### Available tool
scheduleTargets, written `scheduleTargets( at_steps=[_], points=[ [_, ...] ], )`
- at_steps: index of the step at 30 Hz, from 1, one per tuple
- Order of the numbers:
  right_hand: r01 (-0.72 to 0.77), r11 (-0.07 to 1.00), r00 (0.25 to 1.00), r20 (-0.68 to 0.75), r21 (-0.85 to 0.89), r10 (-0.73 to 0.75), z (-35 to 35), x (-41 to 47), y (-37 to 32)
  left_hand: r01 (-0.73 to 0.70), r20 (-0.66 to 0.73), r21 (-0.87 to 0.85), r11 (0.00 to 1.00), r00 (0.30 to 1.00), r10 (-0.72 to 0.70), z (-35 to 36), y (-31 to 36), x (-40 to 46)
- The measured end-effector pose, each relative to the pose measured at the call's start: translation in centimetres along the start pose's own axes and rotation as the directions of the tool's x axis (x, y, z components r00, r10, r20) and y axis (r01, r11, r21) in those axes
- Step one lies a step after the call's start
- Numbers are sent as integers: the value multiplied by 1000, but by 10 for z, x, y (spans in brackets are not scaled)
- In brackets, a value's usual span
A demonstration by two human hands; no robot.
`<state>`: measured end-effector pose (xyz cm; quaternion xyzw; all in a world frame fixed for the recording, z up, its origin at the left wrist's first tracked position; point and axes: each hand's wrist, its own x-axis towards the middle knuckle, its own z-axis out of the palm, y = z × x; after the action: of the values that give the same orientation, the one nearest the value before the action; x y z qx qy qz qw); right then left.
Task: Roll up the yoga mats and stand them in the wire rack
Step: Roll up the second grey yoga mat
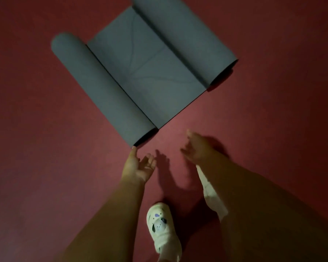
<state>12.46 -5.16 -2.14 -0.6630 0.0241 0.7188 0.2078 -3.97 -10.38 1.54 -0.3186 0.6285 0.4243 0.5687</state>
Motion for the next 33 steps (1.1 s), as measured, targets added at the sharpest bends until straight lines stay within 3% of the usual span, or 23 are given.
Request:
scheduleTargets(
  at_steps=[4,8,13,17,19,21,24,27,29,30,33],
  points=[
    [125,991,986,-104,-40,-129,0,114,-53,-60,-9,-178,982,998,59,39,12,114],
    [212,965,952,-189,-154,-240,1,172,-105,-117,-41,-479,870,993,110,64,31,191],
    [355,930,903,-224,-94,-368,2,199,-176,-1,93,-500,866,994,55,106,16,181],
    [384,922,892,-234,-53,-385,5,189,-200,132,184,-271,953,979,-83,143,4,156],
    [349,933,934,-115,91,-338,20,176,-194,214,186,-156,964,965,-185,149,0,146],
    [280,932,958,-5,232,-286,43,157,-189,176,108,-15,984,979,-173,146,-6,125],
    [144,904,975,96,403,-198,72,96,-191,9,15,143,990,1000,-11,137,-10,88],
    [144,939,974,122,313,-190,66,19,-200,-5,81,298,954,996,-20,152,2,1],
    [220,952,970,54,211,-236,44,-39,-214,-88,149,439,894,989,24,178,1,-73],
    [267,945,962,4,191,-273,28,-69,-224,-196,201,549,813,974,100,192,-4,-110],
    [373,891,926,-163,258,-340,-32,-155,-270,-506,394,728,463,861,321,232,-37,-203]
  ],
)
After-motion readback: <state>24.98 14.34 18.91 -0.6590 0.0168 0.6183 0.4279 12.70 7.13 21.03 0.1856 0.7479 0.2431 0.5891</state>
